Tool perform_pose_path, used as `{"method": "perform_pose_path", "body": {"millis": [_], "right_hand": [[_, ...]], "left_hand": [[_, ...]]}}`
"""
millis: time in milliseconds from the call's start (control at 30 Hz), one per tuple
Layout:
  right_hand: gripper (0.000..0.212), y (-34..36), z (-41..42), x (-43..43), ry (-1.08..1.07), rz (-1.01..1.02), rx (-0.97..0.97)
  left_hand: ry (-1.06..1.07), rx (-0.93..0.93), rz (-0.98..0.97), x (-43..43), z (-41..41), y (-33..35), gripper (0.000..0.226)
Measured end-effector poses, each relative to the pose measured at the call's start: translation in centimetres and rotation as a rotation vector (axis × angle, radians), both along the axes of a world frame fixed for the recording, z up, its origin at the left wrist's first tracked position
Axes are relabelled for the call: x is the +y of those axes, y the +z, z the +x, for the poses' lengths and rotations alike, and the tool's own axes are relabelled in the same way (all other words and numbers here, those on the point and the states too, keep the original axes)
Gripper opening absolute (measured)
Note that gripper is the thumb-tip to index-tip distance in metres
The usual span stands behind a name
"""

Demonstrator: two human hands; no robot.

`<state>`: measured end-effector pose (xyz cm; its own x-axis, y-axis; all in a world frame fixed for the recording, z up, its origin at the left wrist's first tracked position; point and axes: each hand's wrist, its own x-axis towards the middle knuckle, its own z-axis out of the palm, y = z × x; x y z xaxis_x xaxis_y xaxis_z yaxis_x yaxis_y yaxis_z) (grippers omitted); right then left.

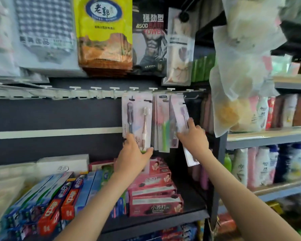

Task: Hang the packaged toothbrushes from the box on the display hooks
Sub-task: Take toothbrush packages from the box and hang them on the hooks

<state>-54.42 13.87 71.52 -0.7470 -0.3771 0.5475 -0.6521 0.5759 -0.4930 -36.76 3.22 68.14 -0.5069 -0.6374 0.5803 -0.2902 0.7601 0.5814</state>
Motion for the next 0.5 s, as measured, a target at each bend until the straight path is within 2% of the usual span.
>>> {"method": "perform_pose_path", "body": {"millis": [200, 300, 500], "right_hand": [[0.078, 1.6, -3.8, -3.0, -0.110, 0.122, 0.189], [0.080, 1.6, -4.8, -4.2, -0.093, 0.130, 0.157], [0.082, 0.7, -5.4, -5.9, -0.034, 0.019, 0.127]], "left_hand": [[0.033, 0.048, 0.011, 0.0, -5.2, 0.7, 0.049], [0.065, 0.079, 0.019, -0.3, -6.4, 0.8, 0.047], [0.124, 0.091, -0.022, -0.7, -7.1, 0.5, 0.050]]}}
